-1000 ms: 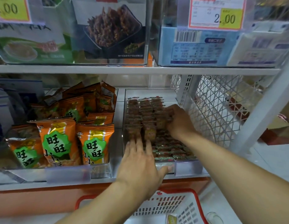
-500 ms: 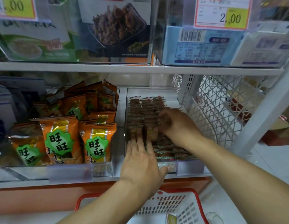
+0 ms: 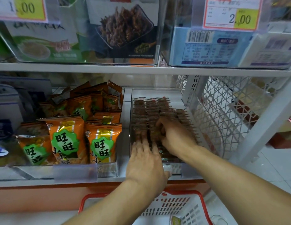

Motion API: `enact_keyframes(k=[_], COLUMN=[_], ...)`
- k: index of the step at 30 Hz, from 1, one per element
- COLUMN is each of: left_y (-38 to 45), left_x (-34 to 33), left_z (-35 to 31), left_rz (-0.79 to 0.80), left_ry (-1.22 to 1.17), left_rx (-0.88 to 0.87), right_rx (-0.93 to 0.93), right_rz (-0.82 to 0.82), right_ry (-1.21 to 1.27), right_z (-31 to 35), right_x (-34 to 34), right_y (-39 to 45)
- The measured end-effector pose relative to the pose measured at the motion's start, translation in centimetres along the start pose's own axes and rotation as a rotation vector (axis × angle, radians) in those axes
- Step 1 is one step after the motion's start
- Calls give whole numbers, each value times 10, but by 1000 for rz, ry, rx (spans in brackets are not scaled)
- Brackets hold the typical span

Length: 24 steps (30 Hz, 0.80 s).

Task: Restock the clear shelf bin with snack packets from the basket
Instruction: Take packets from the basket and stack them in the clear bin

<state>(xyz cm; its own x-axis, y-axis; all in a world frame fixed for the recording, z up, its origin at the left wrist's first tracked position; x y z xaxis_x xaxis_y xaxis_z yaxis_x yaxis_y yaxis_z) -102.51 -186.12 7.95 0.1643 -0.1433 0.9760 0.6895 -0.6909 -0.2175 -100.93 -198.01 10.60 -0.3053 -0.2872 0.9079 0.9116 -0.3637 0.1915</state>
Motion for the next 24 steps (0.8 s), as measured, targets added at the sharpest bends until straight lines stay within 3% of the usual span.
enact_keyframes(k=[6, 8, 11, 13, 15, 17, 19, 20, 21, 24], left_y=[-23, -40, -79, -103, -103, -98, -100, -103, -107, -115], left_x=[21, 31, 41, 23, -34, -111, -178, -205, -228, -283], left_z=[-4, -8, -22, -22, -8, 23, 61, 79, 95, 125], left_rz=[-26, -74, -284, -304, -33, 263, 484, 573, 647, 740], left_ry=[41, 92, 97, -40, -50, 32, 76, 83, 93, 138], left_rx=[-37, -91, -367, -550, -512, -364, -247, -205, -173, -145], right_rx=[-38, -31, 220, 492, 660, 662, 428, 272, 158, 83], right_rz=[-22, -103, -440, -531, -364, 22, 528, 689, 798, 944], right_ry=[-51, -78, 82, 255, 247, 65, -166, -212, -243, -383], right_z=[8, 14, 45, 68, 81, 68, 14, -21, -49, -92], right_x=[27, 50, 99, 97, 48, -42, -142, -179, -209, -277], right_y=[-10, -17, -45, -82, -118, -147, -179, -195, -211, -252])
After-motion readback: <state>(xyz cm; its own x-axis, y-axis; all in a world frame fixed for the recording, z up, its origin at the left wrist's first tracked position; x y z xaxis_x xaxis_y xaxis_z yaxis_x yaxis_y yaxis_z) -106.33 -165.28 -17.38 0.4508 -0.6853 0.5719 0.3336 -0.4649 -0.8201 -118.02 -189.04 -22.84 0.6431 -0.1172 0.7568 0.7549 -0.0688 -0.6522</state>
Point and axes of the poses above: each hand's wrist, its own y-axis towards the middle knuckle, its own x-axis out of the back of the hand, z = x × y, the point moved 9 cm from there along y, towards the middle knuckle, and after that the axes turned 3 degrees about x, right-handed, at the moved point
